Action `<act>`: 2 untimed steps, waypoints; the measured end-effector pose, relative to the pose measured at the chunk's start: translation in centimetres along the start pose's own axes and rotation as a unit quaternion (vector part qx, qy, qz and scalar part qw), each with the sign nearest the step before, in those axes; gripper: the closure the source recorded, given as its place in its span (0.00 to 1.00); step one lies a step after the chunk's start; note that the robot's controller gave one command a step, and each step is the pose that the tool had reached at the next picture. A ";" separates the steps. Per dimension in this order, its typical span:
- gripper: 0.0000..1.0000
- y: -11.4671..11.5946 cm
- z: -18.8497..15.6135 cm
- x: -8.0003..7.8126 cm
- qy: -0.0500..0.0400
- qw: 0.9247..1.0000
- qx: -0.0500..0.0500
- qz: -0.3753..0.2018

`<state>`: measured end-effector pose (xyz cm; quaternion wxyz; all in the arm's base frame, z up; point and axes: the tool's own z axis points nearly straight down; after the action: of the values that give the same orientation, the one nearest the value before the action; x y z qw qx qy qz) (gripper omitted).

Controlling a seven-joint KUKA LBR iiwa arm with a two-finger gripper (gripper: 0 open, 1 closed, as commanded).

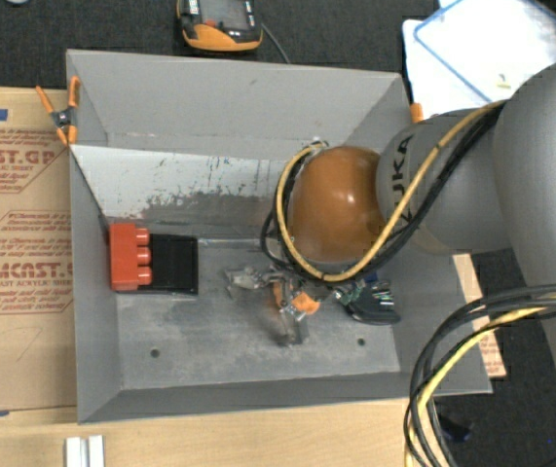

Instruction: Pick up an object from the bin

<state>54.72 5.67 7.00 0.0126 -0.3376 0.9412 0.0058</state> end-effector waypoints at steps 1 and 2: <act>0.00 -2.2 -0.1 1.0 -0.002 0.999 0.000 -0.045; 0.00 -2.8 -0.6 1.5 -0.001 0.999 0.000 -0.051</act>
Offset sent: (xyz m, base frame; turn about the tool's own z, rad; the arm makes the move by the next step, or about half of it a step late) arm 0.0046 -0.0411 0.0202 -0.0808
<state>55.29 2.54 7.57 0.0133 -0.3850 0.9228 0.0055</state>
